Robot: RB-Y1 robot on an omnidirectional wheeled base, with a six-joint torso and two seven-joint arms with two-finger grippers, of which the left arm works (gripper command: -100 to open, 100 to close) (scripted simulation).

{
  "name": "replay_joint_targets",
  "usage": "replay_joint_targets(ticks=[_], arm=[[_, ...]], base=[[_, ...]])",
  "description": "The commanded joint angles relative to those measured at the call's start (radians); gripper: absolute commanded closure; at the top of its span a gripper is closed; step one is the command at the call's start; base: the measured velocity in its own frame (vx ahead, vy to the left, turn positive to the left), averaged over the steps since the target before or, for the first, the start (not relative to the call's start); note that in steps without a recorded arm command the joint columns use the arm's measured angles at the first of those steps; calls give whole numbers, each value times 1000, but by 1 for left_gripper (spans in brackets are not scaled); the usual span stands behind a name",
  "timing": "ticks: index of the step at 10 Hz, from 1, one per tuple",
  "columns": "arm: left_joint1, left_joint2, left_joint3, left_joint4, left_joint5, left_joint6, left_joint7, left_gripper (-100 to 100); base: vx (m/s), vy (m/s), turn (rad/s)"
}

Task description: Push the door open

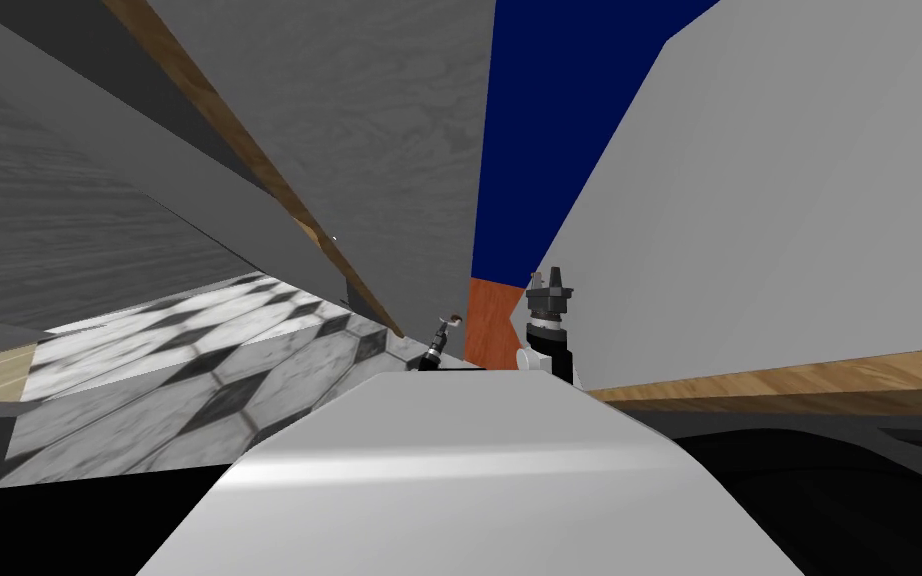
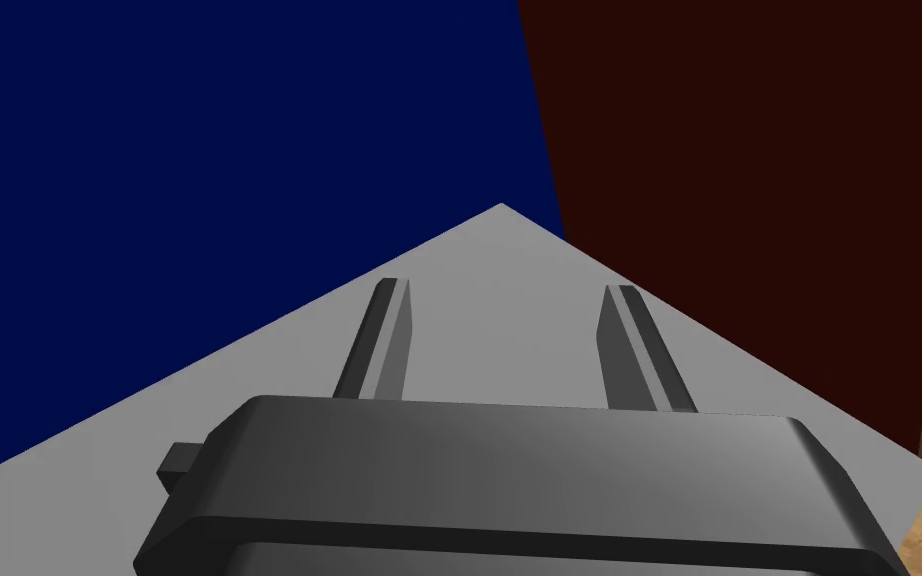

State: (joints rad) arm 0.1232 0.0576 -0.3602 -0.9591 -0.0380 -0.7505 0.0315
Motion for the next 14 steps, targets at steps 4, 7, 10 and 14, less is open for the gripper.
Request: replay_joint_targets(ticks=[4, 7, 10, 14], arm=[[-2, -8, 4, 10, 2, -6, -1, 100], [-2, -8, 4, 10, 2, -6, -1, 100], [-9, -4, 20, 13, 7, -3, -6, 100], [-17, 4, 52, 20, 20, -1, -15, 100]], base=[[99, -44, -7], [-11, 5, -9], [32, -23, 10], [158, -89, 42]])
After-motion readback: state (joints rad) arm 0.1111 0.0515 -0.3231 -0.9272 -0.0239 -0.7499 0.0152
